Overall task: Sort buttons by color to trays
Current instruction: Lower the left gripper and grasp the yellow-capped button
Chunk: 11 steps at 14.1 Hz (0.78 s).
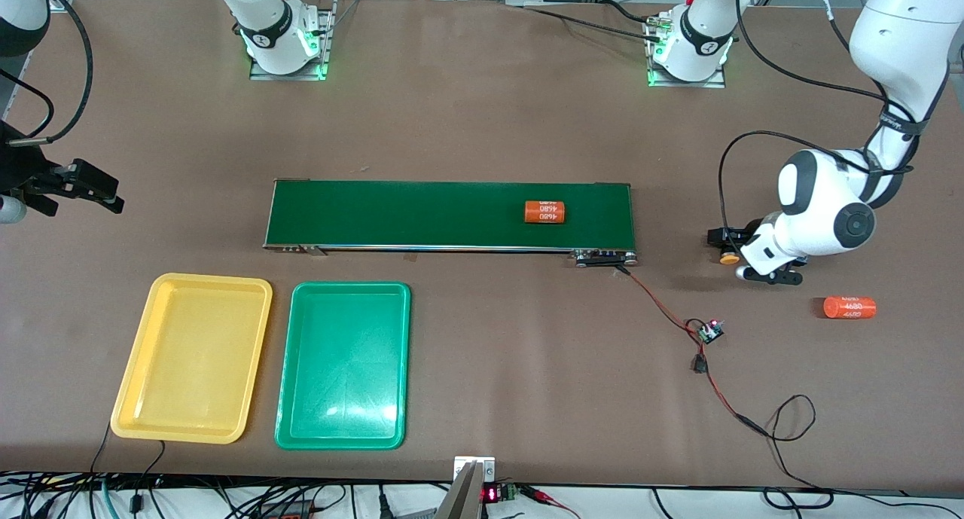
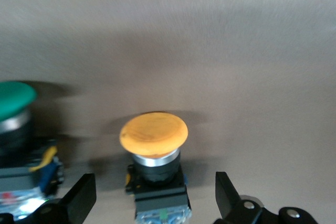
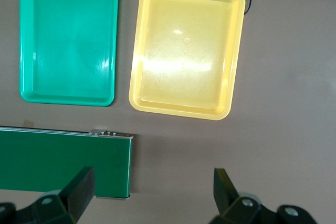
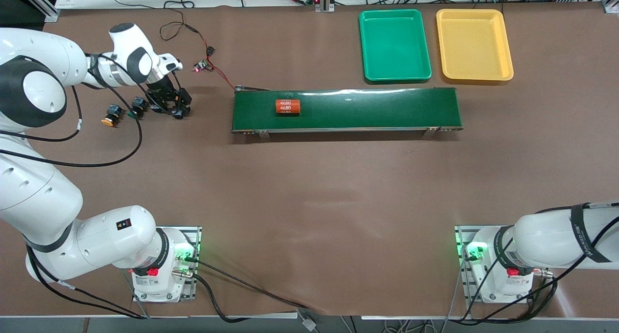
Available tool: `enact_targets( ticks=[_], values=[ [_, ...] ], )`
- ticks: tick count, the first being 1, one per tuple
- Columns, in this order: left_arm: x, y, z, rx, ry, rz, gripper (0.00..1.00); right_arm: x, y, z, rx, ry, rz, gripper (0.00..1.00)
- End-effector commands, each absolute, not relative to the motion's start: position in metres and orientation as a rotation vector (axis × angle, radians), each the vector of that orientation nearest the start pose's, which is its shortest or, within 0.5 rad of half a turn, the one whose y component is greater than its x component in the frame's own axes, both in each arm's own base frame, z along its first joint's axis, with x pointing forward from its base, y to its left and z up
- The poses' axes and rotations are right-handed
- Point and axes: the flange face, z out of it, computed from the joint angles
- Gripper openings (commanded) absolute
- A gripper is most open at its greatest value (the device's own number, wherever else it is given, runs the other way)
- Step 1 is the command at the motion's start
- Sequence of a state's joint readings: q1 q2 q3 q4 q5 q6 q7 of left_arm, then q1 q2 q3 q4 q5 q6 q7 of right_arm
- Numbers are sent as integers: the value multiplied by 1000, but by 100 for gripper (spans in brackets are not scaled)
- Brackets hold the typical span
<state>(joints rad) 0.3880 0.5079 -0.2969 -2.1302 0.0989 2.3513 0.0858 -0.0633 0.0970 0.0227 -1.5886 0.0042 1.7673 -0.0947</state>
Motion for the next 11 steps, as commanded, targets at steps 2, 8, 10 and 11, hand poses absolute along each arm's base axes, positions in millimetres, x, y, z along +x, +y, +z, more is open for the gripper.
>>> enact_targets(
  ticks=[2,8,10,11],
  values=[
    [531,41,162,-3226,73,392,75,601,-27,582,-3123,-62,-143,100],
    [532,37,177,-3212,95,401,0,601,-32,582,-3121,-47,-144,100],
    [535,37,188,-3208,105,370,0,601,-32,582,-3121,-47,-144,100],
    [536,35,194,-3204,121,372,0,601,-32,582,-3121,-47,-144,100]
  ],
)
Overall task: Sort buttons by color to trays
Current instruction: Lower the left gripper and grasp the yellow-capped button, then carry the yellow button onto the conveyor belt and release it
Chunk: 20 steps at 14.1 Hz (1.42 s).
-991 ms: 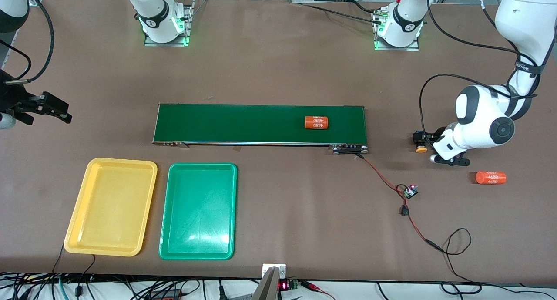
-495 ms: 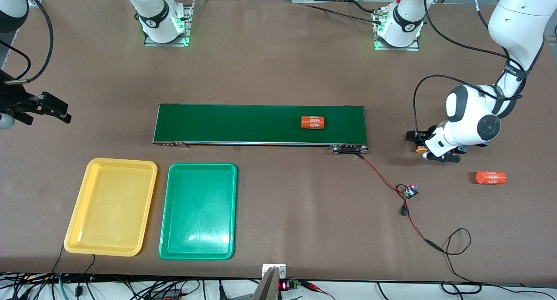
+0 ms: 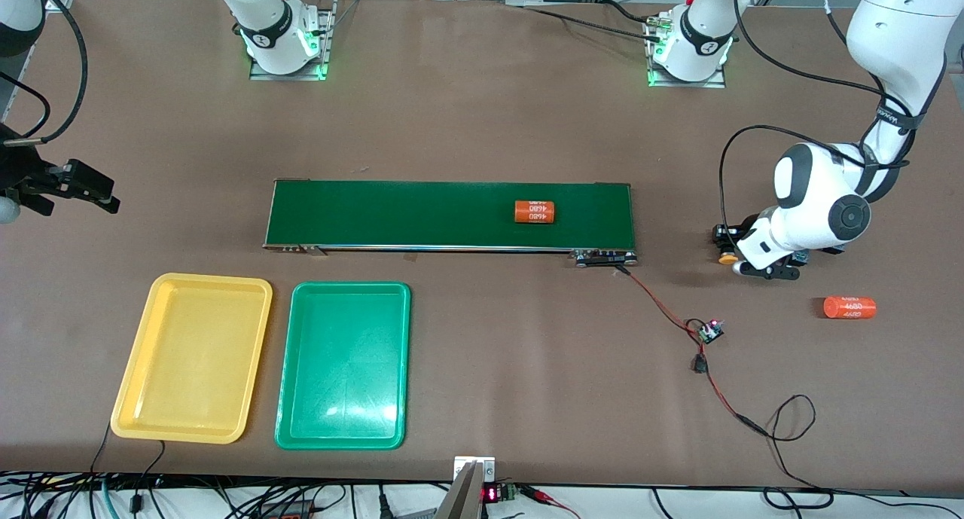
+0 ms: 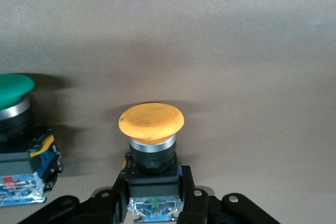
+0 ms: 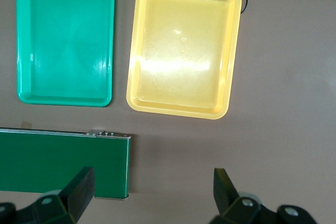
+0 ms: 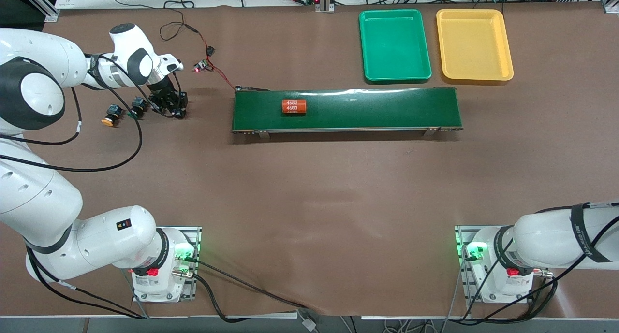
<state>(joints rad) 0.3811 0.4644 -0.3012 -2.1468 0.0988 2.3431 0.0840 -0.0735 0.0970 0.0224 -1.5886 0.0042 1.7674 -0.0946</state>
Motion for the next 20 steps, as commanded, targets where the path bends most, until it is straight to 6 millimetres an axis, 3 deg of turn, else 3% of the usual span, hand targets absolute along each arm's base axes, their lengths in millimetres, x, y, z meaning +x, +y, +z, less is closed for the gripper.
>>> enact_targets(
  ticks=[1,5,8,9,15,20],
  values=[
    [537,28,206,-3193,153,389,0,601,-32,582,-3121,-47,-144,100],
    [543,-30,249,-3157,340,319,0,601,-32,582,-3122,-62,-141,100],
    [539,-76,271,-3149,354,302,0,600,-40,583,-3119,-42,-147,100],
    [535,-90,273,-3170,283,320,0,600,-40,583,-3120,-35,-144,100],
    [521,-173,282,-3274,230,399,0,599,-40,583,-3120,-45,-144,100],
    [512,-207,273,-3341,56,490,0,599,-46,583,-3120,-64,-140,100]
  ],
)
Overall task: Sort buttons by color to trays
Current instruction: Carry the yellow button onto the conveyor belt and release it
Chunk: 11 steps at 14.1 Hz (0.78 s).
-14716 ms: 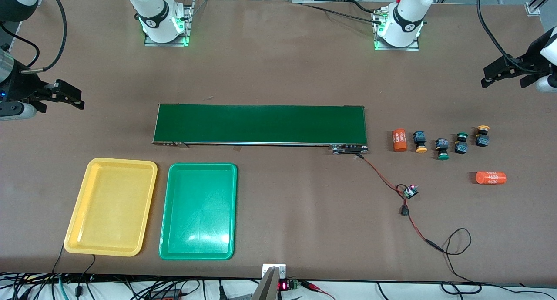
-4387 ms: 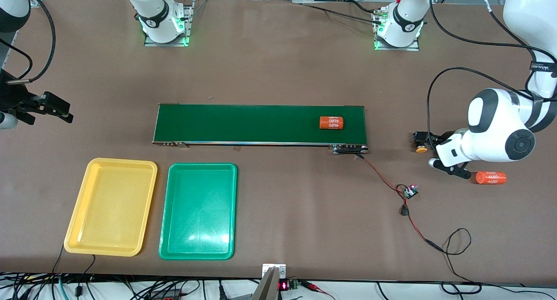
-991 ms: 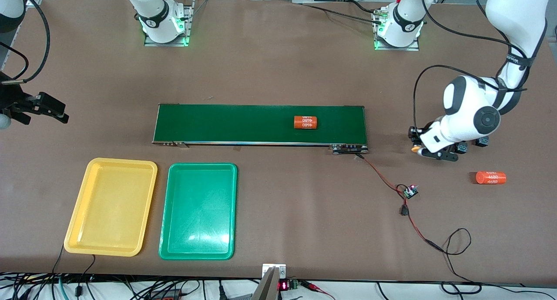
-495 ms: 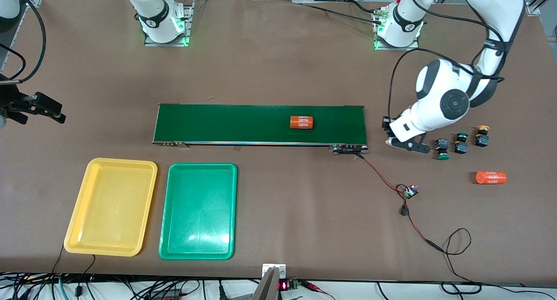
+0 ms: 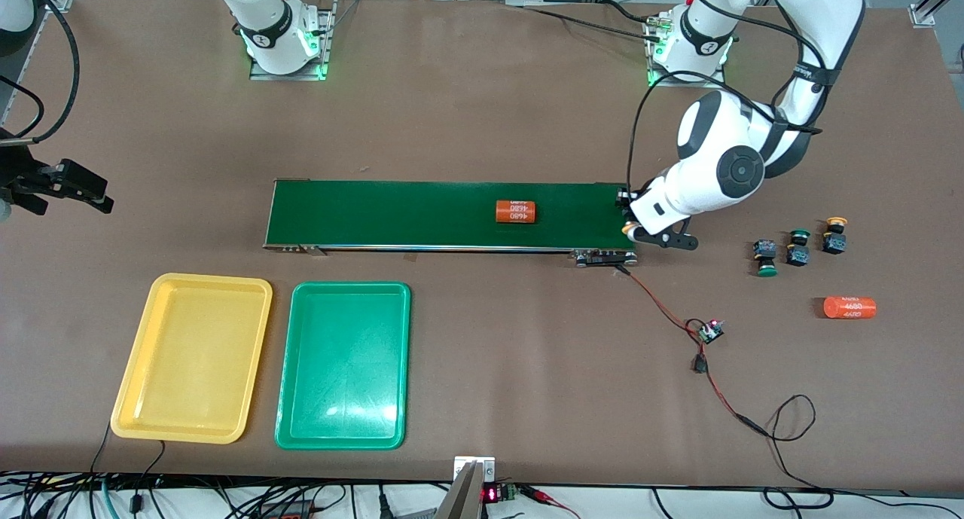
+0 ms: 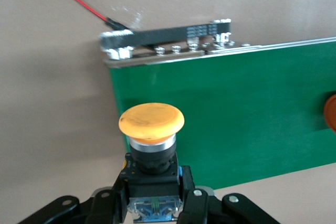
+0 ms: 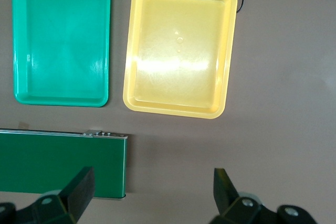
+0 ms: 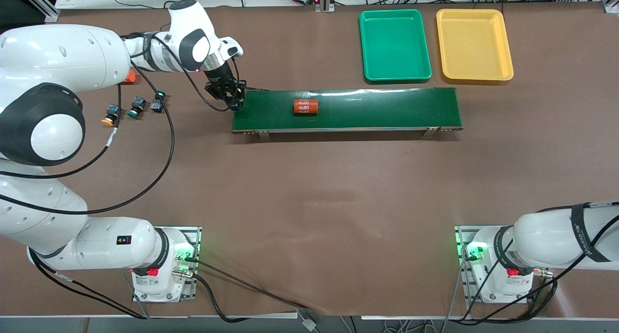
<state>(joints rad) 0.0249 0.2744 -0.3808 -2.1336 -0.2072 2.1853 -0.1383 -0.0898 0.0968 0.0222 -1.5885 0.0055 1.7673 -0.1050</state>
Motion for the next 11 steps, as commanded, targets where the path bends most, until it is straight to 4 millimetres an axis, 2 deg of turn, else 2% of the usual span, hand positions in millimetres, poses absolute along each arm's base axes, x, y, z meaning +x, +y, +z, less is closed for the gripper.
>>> enact_targets(
  ticks=[1,7,8,9,10,11],
  values=[
    [512,-214,269,-3351,57,508,0,598,-46,585,-3123,-64,-144,100],
    [514,-218,242,-3352,100,496,1,598,-49,585,-3121,-54,-147,100],
    [514,-218,240,-3347,113,495,9,598,-47,585,-3120,-59,-145,100],
    [517,-218,239,-3337,152,482,36,598,-47,585,-3120,-59,-145,100],
    [521,-215,239,-3333,155,470,92,598,-48,585,-3120,-56,-145,100],
    [523,-214,243,-3334,158,458,100,598,-47,584,-3119,-58,-145,100]
  ],
)
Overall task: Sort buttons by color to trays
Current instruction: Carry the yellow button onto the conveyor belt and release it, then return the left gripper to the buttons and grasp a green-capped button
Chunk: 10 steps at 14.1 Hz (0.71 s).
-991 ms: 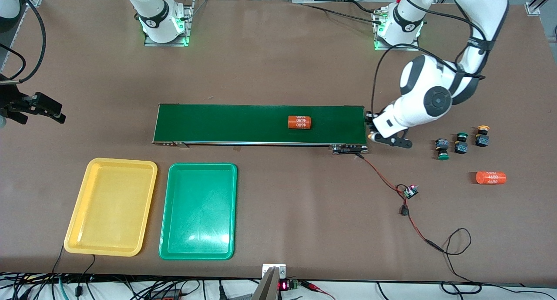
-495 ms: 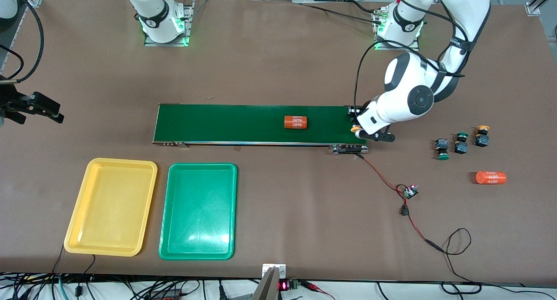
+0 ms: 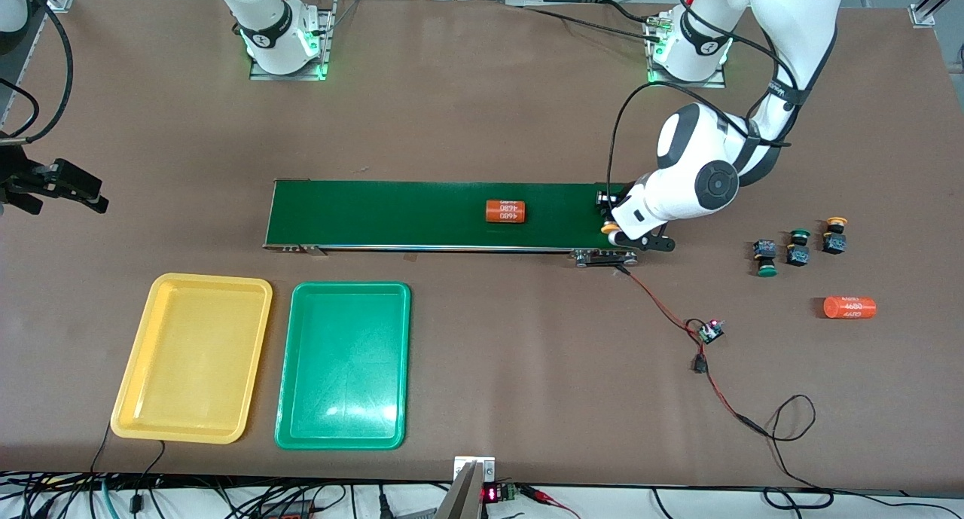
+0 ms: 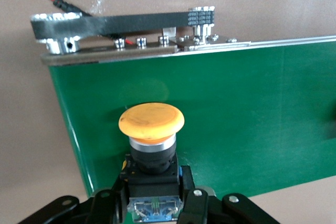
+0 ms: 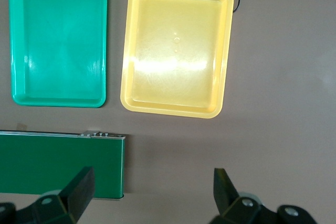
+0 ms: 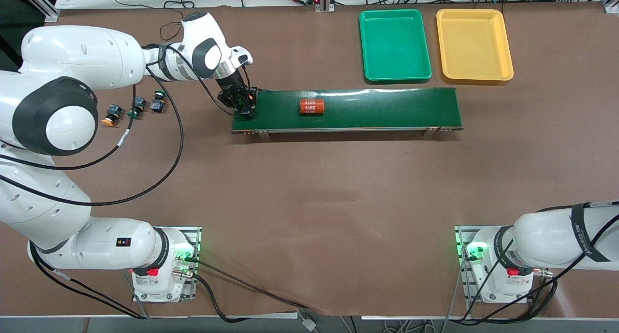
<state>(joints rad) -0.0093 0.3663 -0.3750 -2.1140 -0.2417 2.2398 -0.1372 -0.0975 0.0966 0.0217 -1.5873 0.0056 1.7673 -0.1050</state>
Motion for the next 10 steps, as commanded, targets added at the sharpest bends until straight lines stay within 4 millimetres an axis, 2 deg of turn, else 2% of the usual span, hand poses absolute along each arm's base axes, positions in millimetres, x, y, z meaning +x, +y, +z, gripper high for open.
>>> enact_targets(
  ticks=[1,2,4,5,7,10],
  values=[
    [525,-212,250,-3337,150,437,100,598,-47,584,-3119,-58,-145,100],
    [531,-205,258,-3344,129,405,100,599,-46,584,-3119,-58,-145,100],
    [548,-171,271,-3350,28,355,100,599,-45,583,-3118,-61,-143,100],
    [555,-148,275,-3354,-45,332,100,599,-44,583,-3118,-63,-143,100],
    [568,-82,272,-3356,-242,320,100,600,-44,583,-3118,-65,-143,100],
    [575,-2,257,-3348,-484,333,100,599,-44,582,-3118,-65,-140,100]
  ],
)
